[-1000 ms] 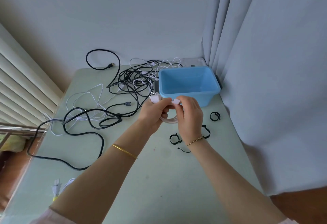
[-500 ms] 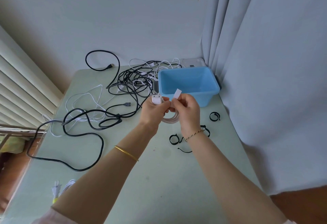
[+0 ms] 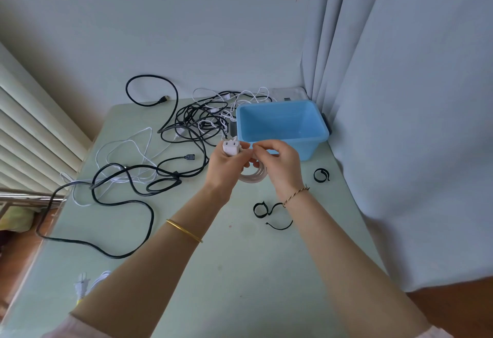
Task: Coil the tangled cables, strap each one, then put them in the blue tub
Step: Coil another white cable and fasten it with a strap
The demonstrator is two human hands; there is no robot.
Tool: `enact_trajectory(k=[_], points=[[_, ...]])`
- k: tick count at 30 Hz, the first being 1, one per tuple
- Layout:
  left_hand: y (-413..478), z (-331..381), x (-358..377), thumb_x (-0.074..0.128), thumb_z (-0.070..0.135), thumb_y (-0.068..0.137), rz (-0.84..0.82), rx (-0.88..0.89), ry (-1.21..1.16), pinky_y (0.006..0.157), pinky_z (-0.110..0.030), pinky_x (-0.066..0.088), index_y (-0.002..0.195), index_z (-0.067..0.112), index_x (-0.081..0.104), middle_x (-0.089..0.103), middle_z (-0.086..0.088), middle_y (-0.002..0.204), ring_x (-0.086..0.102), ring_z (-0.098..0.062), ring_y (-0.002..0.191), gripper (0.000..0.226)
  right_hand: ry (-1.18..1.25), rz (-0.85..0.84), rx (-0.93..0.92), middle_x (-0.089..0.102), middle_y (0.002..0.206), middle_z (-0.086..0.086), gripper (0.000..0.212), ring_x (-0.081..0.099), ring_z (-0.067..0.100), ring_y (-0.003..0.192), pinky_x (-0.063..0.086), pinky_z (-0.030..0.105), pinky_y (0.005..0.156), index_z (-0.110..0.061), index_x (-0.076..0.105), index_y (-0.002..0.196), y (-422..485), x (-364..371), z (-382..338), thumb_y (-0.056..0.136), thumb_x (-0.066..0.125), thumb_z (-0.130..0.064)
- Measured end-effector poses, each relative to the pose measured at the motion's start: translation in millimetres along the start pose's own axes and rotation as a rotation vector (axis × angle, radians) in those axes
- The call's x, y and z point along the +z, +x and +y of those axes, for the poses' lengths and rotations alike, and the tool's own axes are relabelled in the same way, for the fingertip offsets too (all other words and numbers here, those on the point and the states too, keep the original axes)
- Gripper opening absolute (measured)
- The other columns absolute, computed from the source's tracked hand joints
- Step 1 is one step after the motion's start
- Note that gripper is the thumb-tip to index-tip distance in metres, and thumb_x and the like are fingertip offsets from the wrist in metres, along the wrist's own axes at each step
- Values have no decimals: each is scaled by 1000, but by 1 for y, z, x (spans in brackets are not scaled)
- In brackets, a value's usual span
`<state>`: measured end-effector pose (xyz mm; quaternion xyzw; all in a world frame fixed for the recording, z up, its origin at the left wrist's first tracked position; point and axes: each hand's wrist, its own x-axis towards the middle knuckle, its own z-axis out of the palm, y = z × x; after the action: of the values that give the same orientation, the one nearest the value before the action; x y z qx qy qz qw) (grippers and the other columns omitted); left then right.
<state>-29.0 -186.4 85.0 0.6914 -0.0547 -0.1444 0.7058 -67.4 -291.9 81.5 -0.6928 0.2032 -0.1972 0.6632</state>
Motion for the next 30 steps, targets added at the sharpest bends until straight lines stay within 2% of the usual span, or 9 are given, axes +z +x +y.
enact_trajectory(k=[3, 6, 11, 14, 16, 19, 23, 27, 30], points=[[1, 2, -2, 62, 3, 81, 7, 2, -8, 53, -16, 42, 106, -12, 56, 61, -7, 69, 56, -8, 56, 31, -158, -94, -82, 64, 69, -5, 11, 59, -3, 53, 45, 9, 54, -5, 65, 78, 4, -2, -2, 87, 63, -12], [1, 1, -3, 61, 11, 74, 8, 7, 5, 54, -17, 41, 106, -11, 55, 61, -12, 77, 58, -11, 62, 40, -279, -140, -148, 58, 66, -8, 19, 56, 0, 52, 40, 7, 51, -11, 55, 72, 6, -1, -2, 90, 58, -11], [3, 1, -4, 52, -6, 85, -26, 15, 67, 51, -17, 40, 94, -4, 56, 57, -9, 68, 54, -11, 56, 10, -347, -218, -137, 48, 67, -8, 16, 45, 4, 60, 37, 9, 51, -7, 44, 82, 7, 3, 2, 97, 47, -13], [3, -1, -8, 56, -3, 85, -61, -34, 73, 51, -20, 38, 90, 1, 56, 56, -6, 66, 53, -11, 56, 6, -272, -279, -12, 51, 72, -2, 13, 48, 6, 60, 39, 7, 47, -8, 41, 86, 3, 6, 3, 99, 41, -12], [0, -5, -13, 57, -1, 87, -58, -112, 18, 50, -20, 37, 89, 3, 55, 55, -5, 66, 51, -11, 55, 5, -177, -302, 96, 54, 77, 4, 16, 50, 10, 60, 44, 15, 50, -11, 40, 82, -1, 9, 6, 98, 41, -12], [-7, -10, -20, 57, 1, 90, -68, -245, -77, 48, -20, 35, 77, 6, 54, 49, -2, 59, 40, -10, 49, 15, -52, -322, 242, 52, 76, 6, 17, 48, 15, 61, 45, 27, 55, -13, 41, 81, -9, 15, 13, 97, 46, -14], [-18, -19, -42, 58, 5, 91, -26, -380, -177, 45, -19, 36, 76, 9, 53, 43, -3, 63, 38, -9, 49, 16, 117, -347, 392, 51, 73, 8, 15, 46, 16, 61, 42, 31, 58, -10, 43, 83, -27, 32, 27, 98, 45, -14], [-31, -25, -69, 60, 0, 88, -23, -399, -166, 46, -20, 39, 77, 6, 57, 49, -6, 65, 44, -11, 55, 13, 339, -400, 518, 51, 71, 9, 13, 47, 16, 60, 43, 30, 55, -7, 47, 85, -43, 47, 34, 97, 47, -9], [-40, -28, -84, 57, -2, 89, 44, -394, -165, 51, -23, 38, 78, 4, 56, 51, -5, 63, 44, -11, 54, 12, 476, -495, 579, 55, 74, 8, 9, 53, 16, 62, 49, 33, 60, -4, 51, 92, -50, 55, 40, 96, 51, -13]])
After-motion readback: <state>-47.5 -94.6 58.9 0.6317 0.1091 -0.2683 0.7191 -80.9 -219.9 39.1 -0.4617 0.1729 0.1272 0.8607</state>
